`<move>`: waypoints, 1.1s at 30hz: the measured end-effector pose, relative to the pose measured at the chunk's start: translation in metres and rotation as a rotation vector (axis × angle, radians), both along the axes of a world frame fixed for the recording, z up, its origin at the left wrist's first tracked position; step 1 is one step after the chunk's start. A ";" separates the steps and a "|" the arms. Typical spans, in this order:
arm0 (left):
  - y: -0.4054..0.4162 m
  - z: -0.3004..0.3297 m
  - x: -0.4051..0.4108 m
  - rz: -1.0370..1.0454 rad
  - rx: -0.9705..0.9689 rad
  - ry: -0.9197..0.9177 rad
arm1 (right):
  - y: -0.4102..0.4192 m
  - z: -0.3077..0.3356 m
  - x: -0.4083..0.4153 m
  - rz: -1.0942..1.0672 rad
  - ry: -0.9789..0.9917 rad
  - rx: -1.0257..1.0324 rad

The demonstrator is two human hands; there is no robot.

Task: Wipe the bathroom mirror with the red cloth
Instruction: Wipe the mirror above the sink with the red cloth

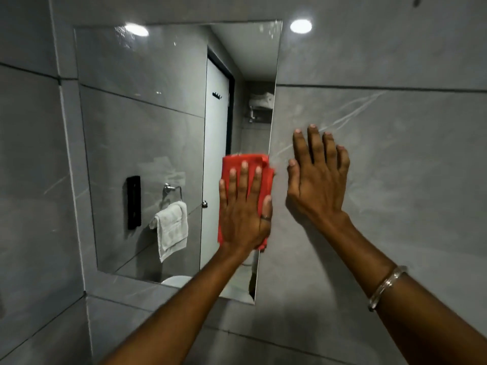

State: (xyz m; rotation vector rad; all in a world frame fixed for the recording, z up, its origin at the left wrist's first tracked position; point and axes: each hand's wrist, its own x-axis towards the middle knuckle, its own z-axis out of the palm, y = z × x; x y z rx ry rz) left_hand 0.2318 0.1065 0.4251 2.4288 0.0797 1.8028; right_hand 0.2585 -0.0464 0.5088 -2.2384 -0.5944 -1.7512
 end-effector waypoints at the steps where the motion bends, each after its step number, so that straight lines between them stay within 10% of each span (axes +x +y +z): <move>1: 0.000 0.031 0.000 -0.001 0.003 -0.022 | -0.003 0.017 -0.002 0.030 -0.004 -0.020; 13: 0.027 0.261 -0.005 -0.010 0.094 -0.100 | 0.011 0.210 -0.004 0.217 -0.028 -0.273; 33: 0.204 0.265 -0.011 0.072 0.046 -0.162 | 0.149 0.321 -0.024 0.213 -0.089 -0.786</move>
